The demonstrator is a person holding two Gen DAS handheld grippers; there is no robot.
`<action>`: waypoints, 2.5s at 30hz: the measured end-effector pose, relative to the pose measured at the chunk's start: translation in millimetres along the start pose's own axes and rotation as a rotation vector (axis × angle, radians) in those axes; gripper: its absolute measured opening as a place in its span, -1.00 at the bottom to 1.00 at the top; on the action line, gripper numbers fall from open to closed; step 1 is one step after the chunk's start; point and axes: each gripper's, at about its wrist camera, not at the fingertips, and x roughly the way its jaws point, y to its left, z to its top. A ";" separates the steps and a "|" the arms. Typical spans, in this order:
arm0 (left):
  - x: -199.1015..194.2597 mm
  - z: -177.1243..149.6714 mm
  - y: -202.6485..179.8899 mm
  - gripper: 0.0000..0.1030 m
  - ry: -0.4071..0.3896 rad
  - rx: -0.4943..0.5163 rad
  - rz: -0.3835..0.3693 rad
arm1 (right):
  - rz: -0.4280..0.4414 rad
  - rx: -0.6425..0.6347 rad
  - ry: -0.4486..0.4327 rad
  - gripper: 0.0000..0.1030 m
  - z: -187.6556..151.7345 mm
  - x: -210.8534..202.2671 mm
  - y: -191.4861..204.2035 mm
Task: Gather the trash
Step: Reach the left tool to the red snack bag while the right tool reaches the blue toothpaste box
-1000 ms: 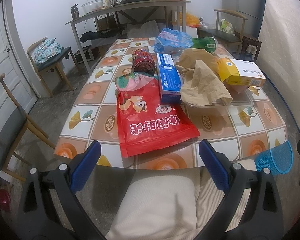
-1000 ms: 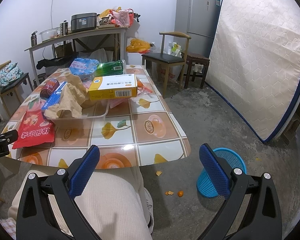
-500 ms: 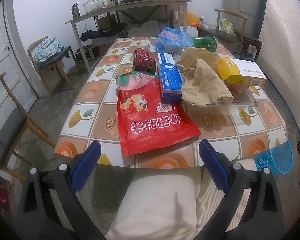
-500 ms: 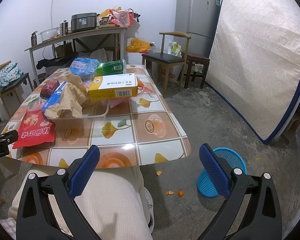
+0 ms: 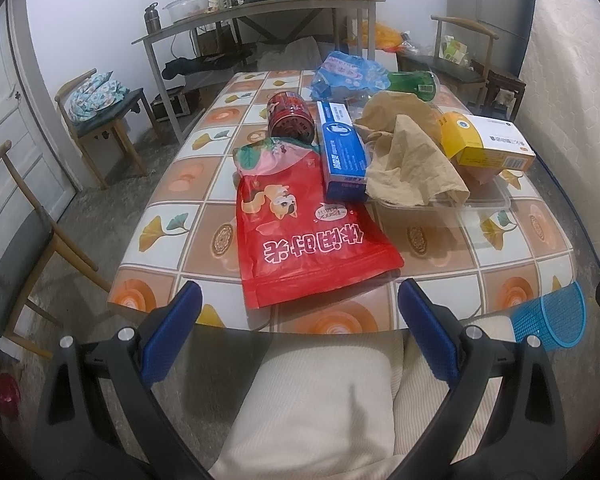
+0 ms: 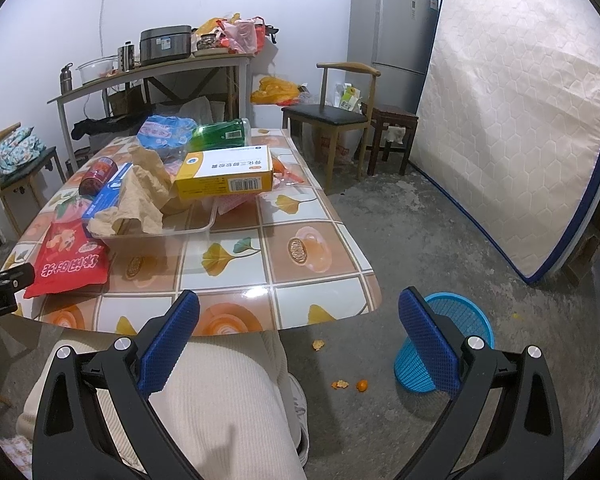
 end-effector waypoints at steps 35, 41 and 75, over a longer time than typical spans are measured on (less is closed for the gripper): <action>60.9 68.7 72.6 0.83 -0.044 -0.181 -0.317 | 0.271 0.137 0.127 0.88 114.1 100.0 20.3; 97.8 74.4 88.4 0.79 0.089 -0.120 -0.227 | 0.330 0.190 0.164 0.88 107.3 117.5 18.4; 128.5 43.7 133.5 -0.90 0.243 -0.184 -0.169 | 0.755 -0.171 0.301 0.48 164.8 125.5 182.1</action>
